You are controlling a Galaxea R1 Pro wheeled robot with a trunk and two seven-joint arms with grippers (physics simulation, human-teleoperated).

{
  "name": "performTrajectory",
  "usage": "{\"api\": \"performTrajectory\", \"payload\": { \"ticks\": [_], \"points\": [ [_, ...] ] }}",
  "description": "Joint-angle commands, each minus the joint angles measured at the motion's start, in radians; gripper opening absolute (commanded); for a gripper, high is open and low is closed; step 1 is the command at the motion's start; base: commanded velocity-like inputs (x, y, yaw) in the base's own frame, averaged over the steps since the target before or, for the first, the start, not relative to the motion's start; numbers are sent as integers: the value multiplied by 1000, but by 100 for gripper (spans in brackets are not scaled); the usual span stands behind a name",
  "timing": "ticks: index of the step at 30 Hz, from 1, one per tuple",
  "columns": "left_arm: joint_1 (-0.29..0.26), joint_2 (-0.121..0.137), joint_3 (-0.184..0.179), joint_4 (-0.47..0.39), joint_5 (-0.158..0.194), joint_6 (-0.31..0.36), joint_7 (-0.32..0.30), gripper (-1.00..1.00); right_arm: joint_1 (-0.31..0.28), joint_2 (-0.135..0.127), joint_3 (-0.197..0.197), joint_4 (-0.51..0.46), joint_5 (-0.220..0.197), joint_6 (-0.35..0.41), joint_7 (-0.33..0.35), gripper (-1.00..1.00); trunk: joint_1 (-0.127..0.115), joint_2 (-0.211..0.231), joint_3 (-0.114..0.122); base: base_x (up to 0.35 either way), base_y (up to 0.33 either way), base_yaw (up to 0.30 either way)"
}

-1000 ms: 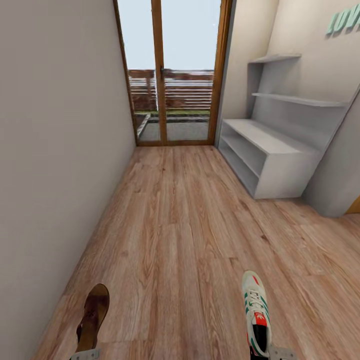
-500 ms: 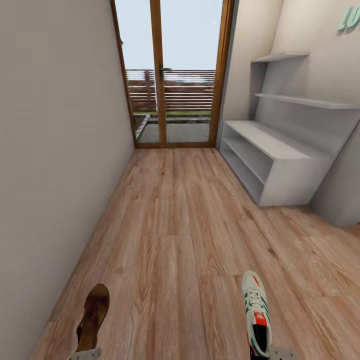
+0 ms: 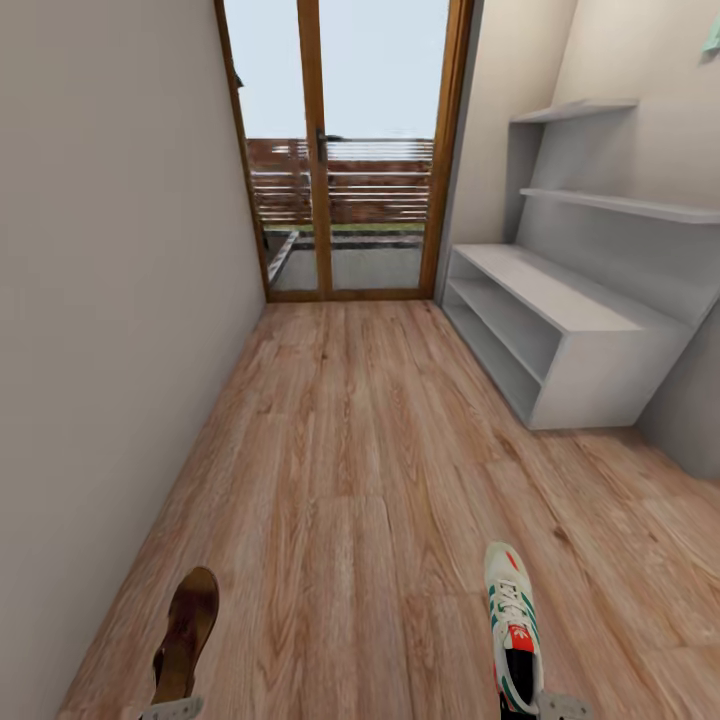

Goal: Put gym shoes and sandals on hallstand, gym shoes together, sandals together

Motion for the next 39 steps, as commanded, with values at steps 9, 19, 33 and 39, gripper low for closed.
{"api": "performTrajectory", "payload": {
  "ticks": [9,19,33,39],
  "points": [
    [-1,0,3,1,2,-2,-3,-100,-1,0,-4,1,1,-4,1,-100,0,0,-1,339,0,0],
    [-1,0,3,1,2,-2,-3,-100,-1,0,-4,1,1,-5,1,-100,0,0,-1,339,0,0],
    [-1,0,3,1,2,-2,-3,-100,-1,0,-4,1,1,-4,1,-100,0,0,-1,339,0,0],
    [-1,0,3,1,2,-2,-3,-100,-1,0,-4,1,1,-4,1,-100,0,0,-1,339,0,0]
  ]
}}
